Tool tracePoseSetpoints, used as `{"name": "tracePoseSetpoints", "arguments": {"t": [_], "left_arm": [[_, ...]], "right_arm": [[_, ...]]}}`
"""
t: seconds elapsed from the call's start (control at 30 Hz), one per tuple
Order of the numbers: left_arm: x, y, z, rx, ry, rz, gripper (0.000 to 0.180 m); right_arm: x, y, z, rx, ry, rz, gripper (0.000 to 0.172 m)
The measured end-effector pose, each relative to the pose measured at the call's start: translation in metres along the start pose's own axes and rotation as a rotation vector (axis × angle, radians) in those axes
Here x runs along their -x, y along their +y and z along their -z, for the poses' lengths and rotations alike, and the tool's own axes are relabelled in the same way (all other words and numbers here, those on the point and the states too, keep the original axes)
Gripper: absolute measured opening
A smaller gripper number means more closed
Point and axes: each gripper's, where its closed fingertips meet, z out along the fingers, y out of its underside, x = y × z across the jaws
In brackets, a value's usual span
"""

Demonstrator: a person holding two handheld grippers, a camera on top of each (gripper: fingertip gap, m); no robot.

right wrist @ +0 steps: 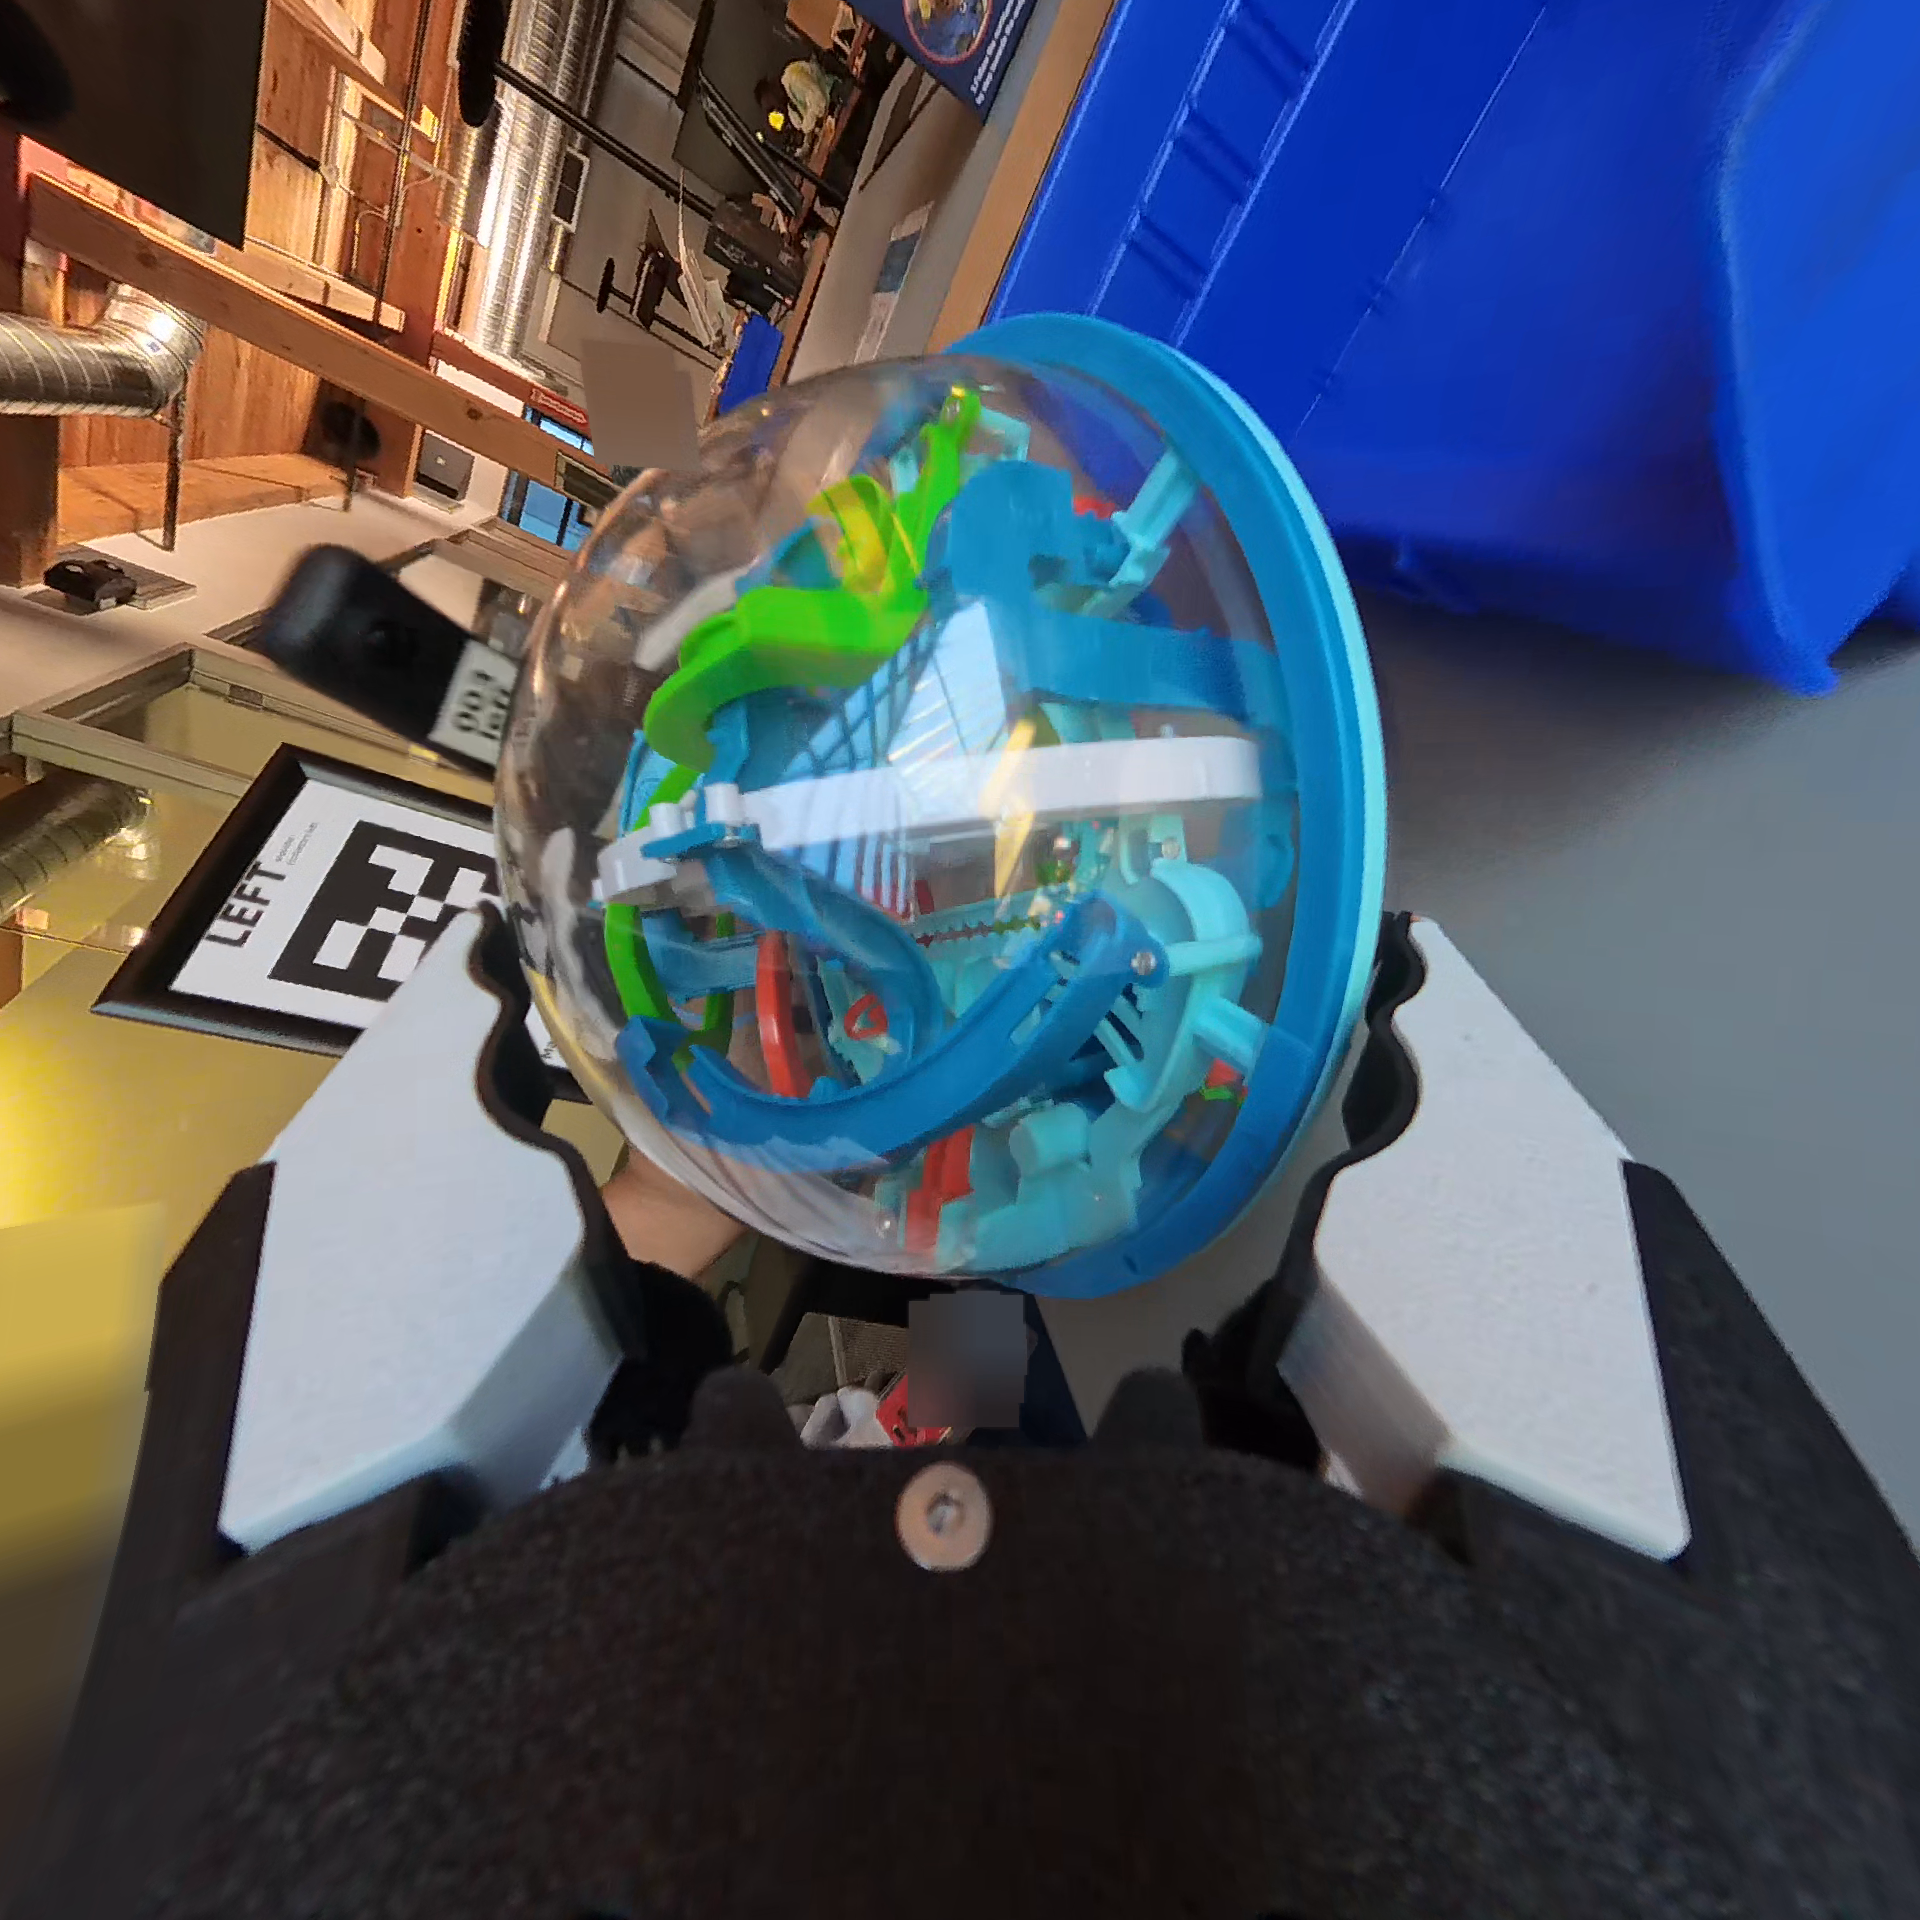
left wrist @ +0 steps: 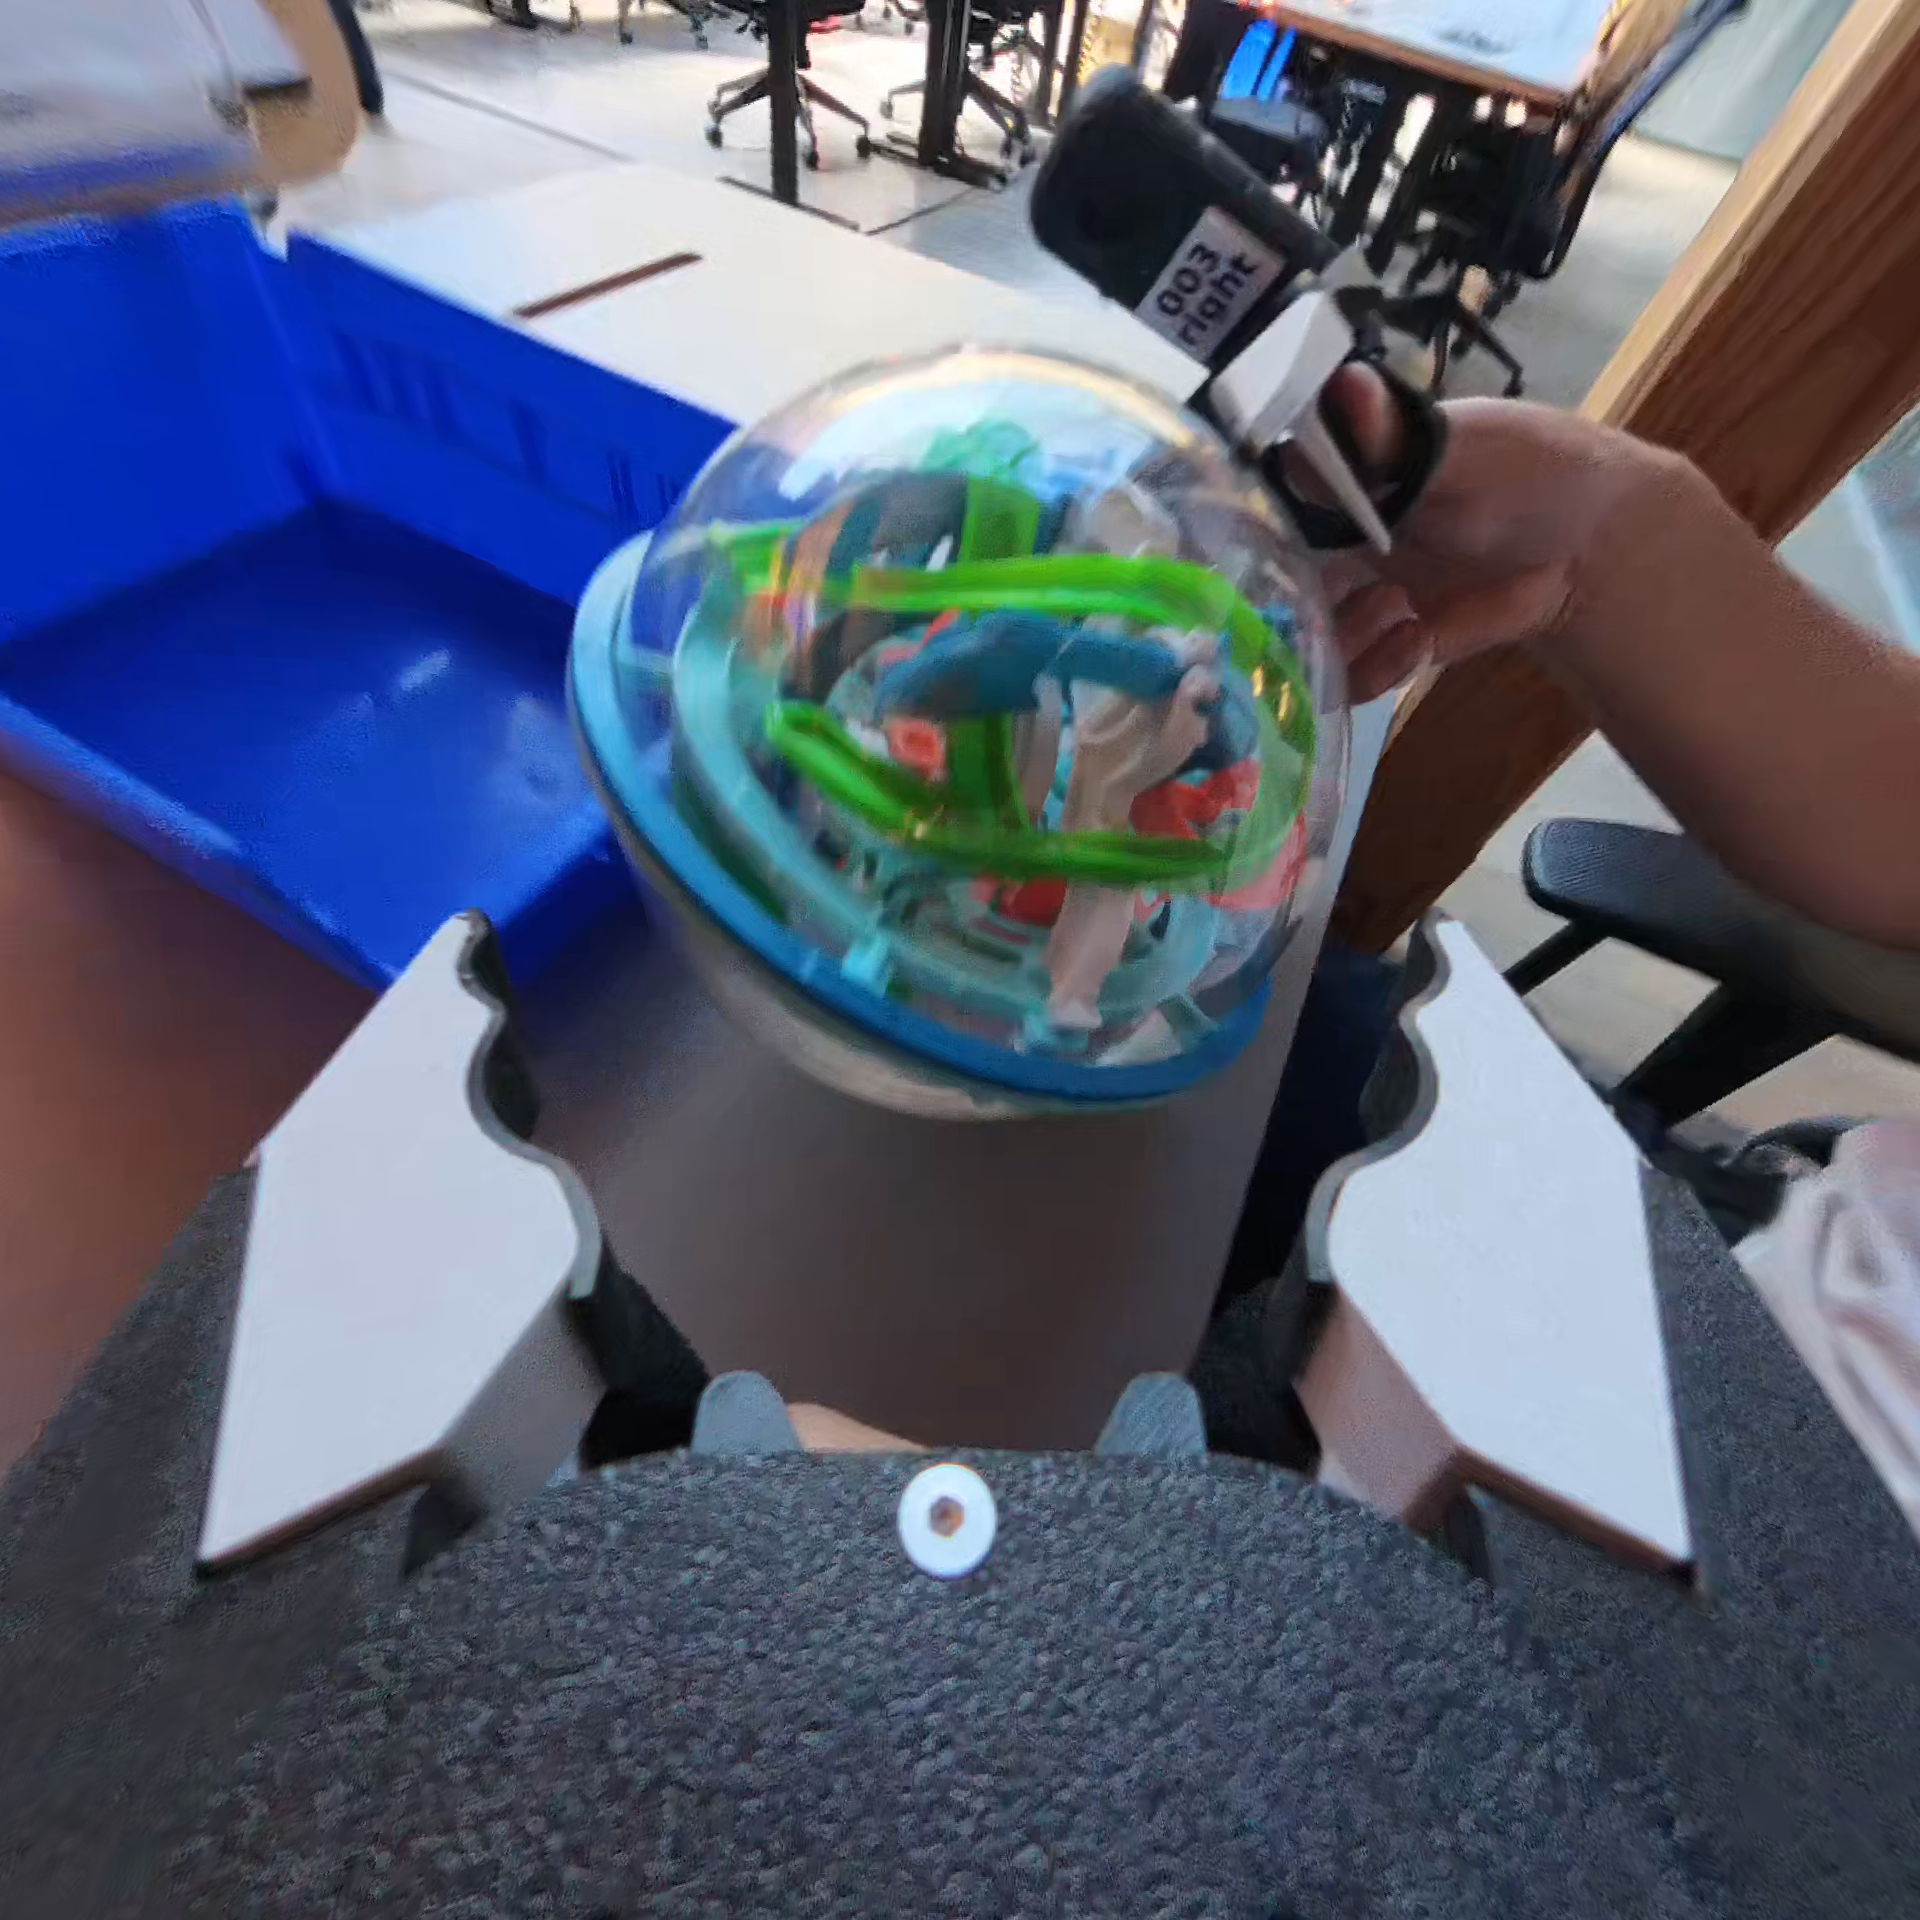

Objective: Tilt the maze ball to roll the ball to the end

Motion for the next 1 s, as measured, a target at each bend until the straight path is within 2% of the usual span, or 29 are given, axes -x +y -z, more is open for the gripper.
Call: {"name": "tracePoseSetpoints", "arguments": {"t": [0.1,0.23,0.37,0.43,0.6,0.83,1.0], "left_arm": [[-0.002,-0.011,-0.016,0.107,0.062,-0.146,0.153],[0.012,-0.001,-0.036,0.255,0.081,-0.204,0.158],[0.018,0.003,-0.031,0.238,0.115,-0.131,0.157],[0.020,0.006,-0.028,0.197,0.126,-0.082,0.157],[0.023,0.009,-0.023,0.104,0.146,0.025,0.157],[0.021,0.007,-0.025,0.057,0.130,0.043,0.157],[0.020,0.010,-0.023,0.031,0.139,0.063,0.157]], "right_arm": [[0.000,-0.009,-0.012,0.014,-0.001,0.011,0.153],[-0.001,-0.019,-0.018,0.009,-0.012,0.022,0.153],[0.006,-0.018,-0.004,-0.025,-0.098,0.146,0.150],[0.011,-0.010,0.006,-0.044,-0.148,0.277,0.146],[-0.014,0.024,0.012,0.085,-0.026,0.582,0.145],[-0.022,0.033,-0.015,0.113,0.075,0.755,0.144],[-0.023,0.028,-0.026,0.075,0.130,0.834,0.147]]}}
